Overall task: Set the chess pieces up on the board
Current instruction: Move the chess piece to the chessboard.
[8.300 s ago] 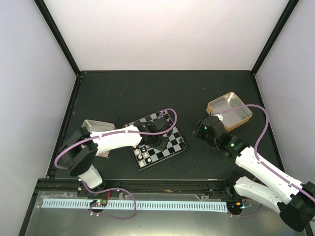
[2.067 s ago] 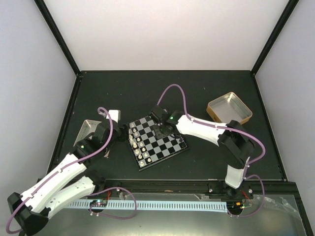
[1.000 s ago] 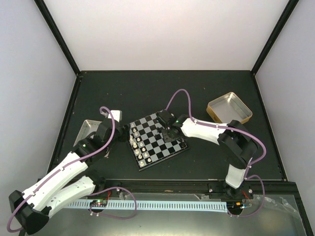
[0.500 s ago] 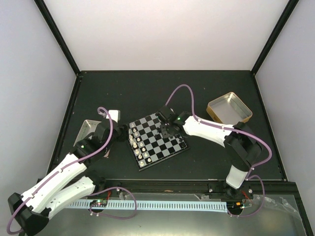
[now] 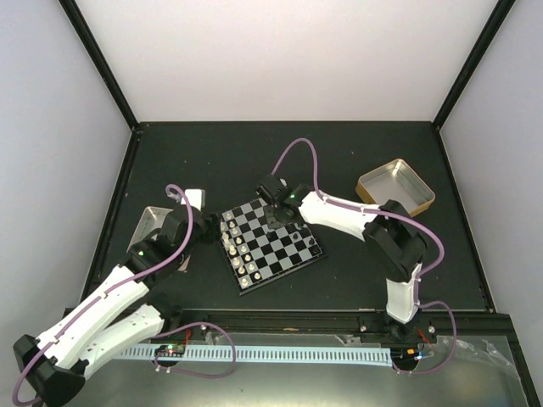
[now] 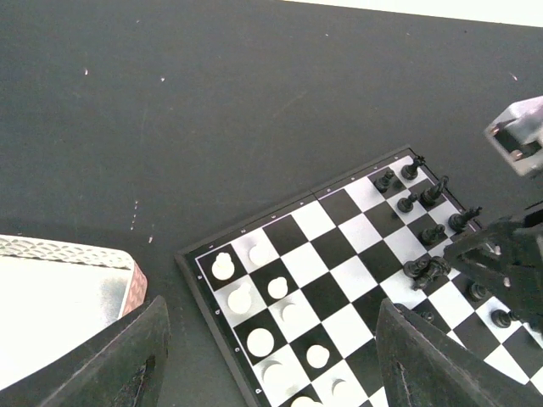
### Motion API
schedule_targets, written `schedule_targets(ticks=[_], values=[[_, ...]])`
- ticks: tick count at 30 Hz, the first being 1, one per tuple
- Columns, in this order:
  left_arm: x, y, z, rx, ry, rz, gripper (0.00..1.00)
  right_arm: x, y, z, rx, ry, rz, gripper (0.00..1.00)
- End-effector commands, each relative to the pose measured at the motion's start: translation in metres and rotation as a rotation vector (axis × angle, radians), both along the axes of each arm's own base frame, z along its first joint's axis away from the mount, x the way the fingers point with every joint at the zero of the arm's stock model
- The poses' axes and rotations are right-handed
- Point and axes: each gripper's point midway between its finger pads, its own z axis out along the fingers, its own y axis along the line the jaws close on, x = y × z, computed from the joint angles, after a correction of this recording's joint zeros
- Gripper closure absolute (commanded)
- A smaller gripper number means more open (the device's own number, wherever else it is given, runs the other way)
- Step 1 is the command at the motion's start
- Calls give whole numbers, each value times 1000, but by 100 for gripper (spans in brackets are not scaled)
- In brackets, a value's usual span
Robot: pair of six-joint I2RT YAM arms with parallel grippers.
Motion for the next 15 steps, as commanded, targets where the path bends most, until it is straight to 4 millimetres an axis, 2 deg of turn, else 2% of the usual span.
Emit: schedule_targets(ticks=[1,15], values=[[3,0,6,-9,-18,4,32,8,3,-7,-28,-14,-4,85],[5,-1,4,-7,-10,2,32,7,10,-28,-50,24,22,83]])
